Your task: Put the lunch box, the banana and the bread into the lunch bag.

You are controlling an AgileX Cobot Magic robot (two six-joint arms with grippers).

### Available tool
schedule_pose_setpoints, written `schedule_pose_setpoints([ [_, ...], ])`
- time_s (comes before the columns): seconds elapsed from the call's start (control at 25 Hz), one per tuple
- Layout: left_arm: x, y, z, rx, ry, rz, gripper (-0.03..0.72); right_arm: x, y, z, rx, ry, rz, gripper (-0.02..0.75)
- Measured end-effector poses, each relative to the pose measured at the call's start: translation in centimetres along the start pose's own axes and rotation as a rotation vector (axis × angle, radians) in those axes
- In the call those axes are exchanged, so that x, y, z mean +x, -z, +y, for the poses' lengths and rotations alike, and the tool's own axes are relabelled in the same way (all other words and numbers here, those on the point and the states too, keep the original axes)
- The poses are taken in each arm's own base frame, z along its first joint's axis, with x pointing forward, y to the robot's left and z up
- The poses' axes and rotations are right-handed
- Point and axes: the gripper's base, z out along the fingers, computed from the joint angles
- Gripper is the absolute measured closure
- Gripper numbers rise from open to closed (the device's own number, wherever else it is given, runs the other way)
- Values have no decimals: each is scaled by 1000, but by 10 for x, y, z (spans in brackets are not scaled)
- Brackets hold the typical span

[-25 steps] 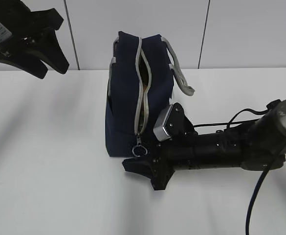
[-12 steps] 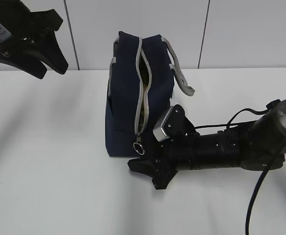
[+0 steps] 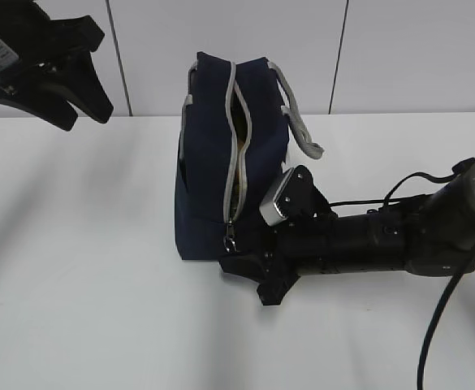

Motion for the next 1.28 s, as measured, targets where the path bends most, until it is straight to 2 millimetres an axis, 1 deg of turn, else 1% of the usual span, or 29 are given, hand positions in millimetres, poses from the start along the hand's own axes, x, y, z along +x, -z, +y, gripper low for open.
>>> schedule_pose_setpoints([
  [0.12, 0, 0, 0, 0, 0, -1, 307, -2, 1, 0, 1, 4, -3, 503],
  [0.24, 0, 0, 0, 0, 0, -1, 308, -2, 1, 0, 4, 1, -2, 542],
  [0.4, 0, 0, 0, 0, 0, -1, 308, -3, 1, -2, 21, -16, -10, 622],
  [0.56, 0, 0, 0, 0, 0, -1, 308, -1, 1, -3, 35, -21, 8, 727],
  [0.64, 0, 0, 0, 0, 0, -1, 308, 0, 2, -4, 44, -23, 24, 752],
  [1.0, 0, 0, 0, -1, 0, -1, 308, -14, 11, -1, 18, 17, 43, 754],
  [1.28, 0, 0, 0, -1, 0, -2, 308, -21, 17, 2, 3, 40, 74, 754],
])
